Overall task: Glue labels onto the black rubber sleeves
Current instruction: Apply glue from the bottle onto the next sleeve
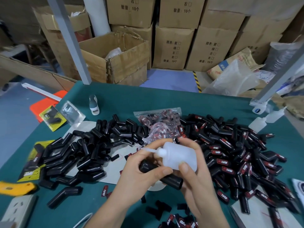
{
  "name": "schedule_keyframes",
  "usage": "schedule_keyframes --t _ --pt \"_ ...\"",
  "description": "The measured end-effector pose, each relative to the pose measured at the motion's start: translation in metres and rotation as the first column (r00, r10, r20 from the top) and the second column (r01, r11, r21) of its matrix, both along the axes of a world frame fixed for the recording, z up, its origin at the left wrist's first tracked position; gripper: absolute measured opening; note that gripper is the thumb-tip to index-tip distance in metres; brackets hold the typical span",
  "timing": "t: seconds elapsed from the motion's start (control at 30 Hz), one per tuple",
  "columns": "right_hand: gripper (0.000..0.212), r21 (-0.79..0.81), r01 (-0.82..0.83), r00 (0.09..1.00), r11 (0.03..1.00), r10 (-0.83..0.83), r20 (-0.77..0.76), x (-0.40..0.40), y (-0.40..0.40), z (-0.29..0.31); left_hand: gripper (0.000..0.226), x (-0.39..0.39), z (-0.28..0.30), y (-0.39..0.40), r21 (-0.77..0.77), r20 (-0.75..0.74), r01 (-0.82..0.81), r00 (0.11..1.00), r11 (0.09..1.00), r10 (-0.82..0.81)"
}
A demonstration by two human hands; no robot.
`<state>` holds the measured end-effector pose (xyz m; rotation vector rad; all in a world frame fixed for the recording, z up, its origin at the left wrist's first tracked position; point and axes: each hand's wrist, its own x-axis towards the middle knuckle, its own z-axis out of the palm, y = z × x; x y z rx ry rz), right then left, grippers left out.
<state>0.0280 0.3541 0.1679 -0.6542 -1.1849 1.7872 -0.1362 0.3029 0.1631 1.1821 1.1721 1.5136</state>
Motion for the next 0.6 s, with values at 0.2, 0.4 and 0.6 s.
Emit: schedule_keyframes --t 0.2,0.4,0.6 --pt "0.065 -0.284 -0.058 0.959 0.957 -0.025 -0.281 -0.011 -0.01 -0.003 0.055 0.002 -0.002 0.002 0.023 -0.081 0.044 0.996 0.999 -0.042" --pt "0.038 -0.295 0.11 0.845 0.949 -0.245 -0.475 0.014 -0.003 0.021 0.026 -0.008 0.005 0.001 0.041 -0.081 -0.018 0.996 0.999 0.021" --pt "0.049 -0.071 0.26 0.868 0.963 -0.265 -0.419 0.031 -0.008 0.041 0.018 -0.014 0.011 -0.005 0.297 -0.302 -0.18 0.914 0.938 0.271"
